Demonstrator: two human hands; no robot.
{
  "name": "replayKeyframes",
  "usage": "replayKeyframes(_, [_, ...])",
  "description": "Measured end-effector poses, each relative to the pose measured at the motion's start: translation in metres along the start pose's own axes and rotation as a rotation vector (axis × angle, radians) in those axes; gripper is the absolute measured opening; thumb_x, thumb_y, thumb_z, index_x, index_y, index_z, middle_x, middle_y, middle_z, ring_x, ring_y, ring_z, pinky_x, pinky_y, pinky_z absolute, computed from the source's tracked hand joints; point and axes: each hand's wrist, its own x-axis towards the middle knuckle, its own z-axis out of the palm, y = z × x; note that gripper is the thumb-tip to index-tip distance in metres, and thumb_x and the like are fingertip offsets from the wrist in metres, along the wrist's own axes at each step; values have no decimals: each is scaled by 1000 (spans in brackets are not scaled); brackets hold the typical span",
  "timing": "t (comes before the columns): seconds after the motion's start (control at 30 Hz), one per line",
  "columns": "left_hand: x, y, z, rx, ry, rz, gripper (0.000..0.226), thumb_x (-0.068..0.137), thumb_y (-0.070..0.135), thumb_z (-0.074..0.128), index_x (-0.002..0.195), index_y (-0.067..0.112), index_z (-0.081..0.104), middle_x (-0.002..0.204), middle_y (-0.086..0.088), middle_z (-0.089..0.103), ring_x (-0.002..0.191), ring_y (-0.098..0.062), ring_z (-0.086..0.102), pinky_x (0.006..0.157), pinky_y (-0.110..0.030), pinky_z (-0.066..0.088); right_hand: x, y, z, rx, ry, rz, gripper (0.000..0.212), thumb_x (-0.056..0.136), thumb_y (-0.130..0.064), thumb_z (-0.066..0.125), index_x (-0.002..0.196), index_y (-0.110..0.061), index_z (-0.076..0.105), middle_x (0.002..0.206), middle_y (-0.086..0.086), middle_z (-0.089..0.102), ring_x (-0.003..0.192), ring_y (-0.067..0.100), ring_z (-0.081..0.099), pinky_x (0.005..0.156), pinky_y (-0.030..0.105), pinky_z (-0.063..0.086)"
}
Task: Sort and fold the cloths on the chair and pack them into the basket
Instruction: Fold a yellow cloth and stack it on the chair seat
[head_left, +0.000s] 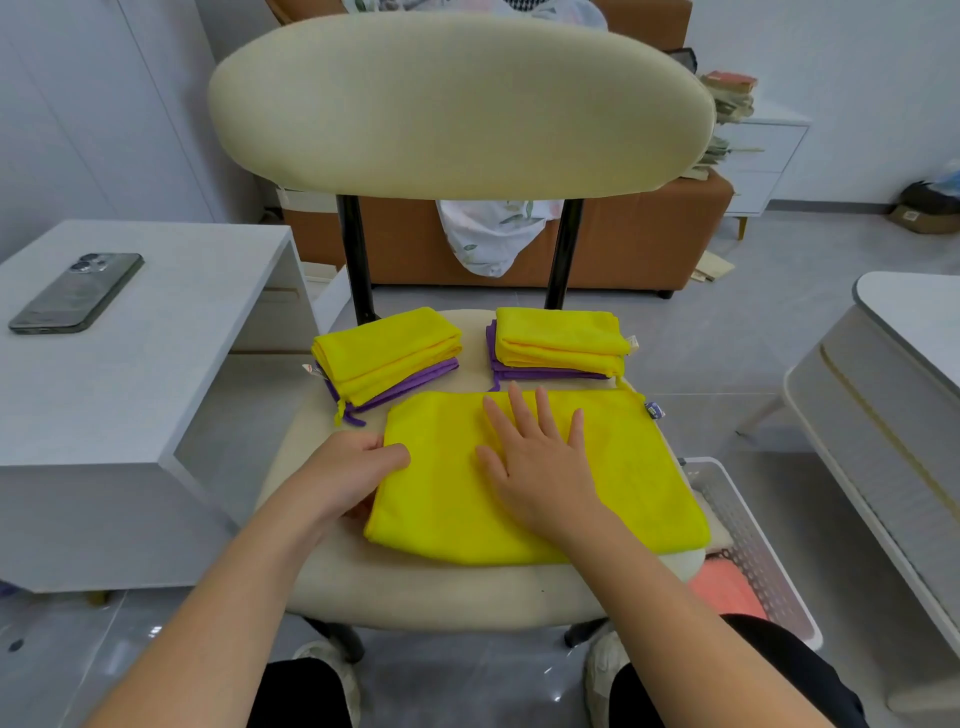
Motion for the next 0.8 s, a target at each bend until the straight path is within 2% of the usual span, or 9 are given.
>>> replayKeyframes(0.13, [-4, 4, 3, -147, -35, 90, 27, 79, 30, 65, 96, 11, 60, 91, -13, 55, 83, -25, 54, 73, -36, 39, -1, -11, 3, -4, -65, -36, 58, 98, -55, 14, 151, -35, 1, 160, -2, -9, 146, 28, -13, 115, 57, -8])
replayKeyframes(0.23, [-2, 3, 4, -113, -36, 56, 23, 84, 27, 63, 99, 10, 61, 92, -16, 55, 87, -27, 54, 76, -37, 39, 0, -13, 4, 15, -86, -36, 58, 99, -55, 16, 151, -35, 2, 160, -1, -8, 146, 28, -12, 115, 57, -8])
replayKeyframes(0.33, [0, 1, 1, 56, 32, 25, 44, 66, 41, 58, 91, 4, 59, 87, -17, 53, 80, -25, 51, 69, -36, 36, 0, -9, -2, 87, -90, -32, 56, 99, -53, 17, 151, -35, 3, 160, -2, -6, 147, 26, -11, 115, 54, -9])
replayKeyframes(0.4, [2, 0, -1, 60, 52, 20, 44, 73, 44, 62, 90, 4, 57, 90, -18, 55, 81, -24, 51, 70, -36, 37, 1, -6, -4, 151, -71, -33, 56, 100, -51, 18, 151, -34, 5, 160, -3, -4, 147, 23, -10, 115, 52, -8])
replayKeyframes(0.5, [5, -1, -1, 63, 48, 51, 16, 91, 30, 57, 93, 14, 56, 101, -9, 62, 92, -23, 57, 85, -39, 45, -1, -4, -4, 180, -37, -60, 54, 101, -47, 21, 152, -31, 9, 160, -3, -1, 147, 19, -9, 115, 49, -9])
replayKeyframes(0.57, [5, 3, 3, 26, 54, 123, 17, 89, 24, 60, 105, 21, 56, 112, -6, 63, 102, -25, 60, 94, -45, 48, -5, -3, -5, 221, 11, -105, 52, 102, -40, 25, 152, -27, 15, 160, -4, 4, 147, 17, -5, 117, 44, -7])
replayKeyframes(0.63, [-2, 12, 12, -200, 48, 186, 22, 88, 19, 61, 109, 23, 58, 113, -4, 66, 101, -24, 63, 89, -43, 51, -7, -5, -9, 516, 97, -81, 46, 103, -31, 33, 147, -21, 31, 157, -2, 21, 146, 15, 11, 118, 37, 4])
replayKeyframes(0.7, [-11, 24, 24, -457, -3, 257, 24, 89, 12, 57, 111, 21, 60, 108, -1, 69, 96, -19, 65, 80, -33, 54, -9, -9, -20, 1096, 162, 102, 36, 101, -28, 41, 135, -19, 49, 144, 2, 46, 136, 16, 38, 114, 33, 27])
replayKeyframes(0.8, [-17, 38, 47, -627, -170, 353, 32, 81, 20, 54, 113, 18, 59, 94, 3, 72, 85, -12, 67, 71, -23, 56, -10, 3, -35, 1885, -69, 297, 46, 98, -44, 38, 125, -12, 57, 125, 10, 62, 115, 25, 58, 98, 40, 46])
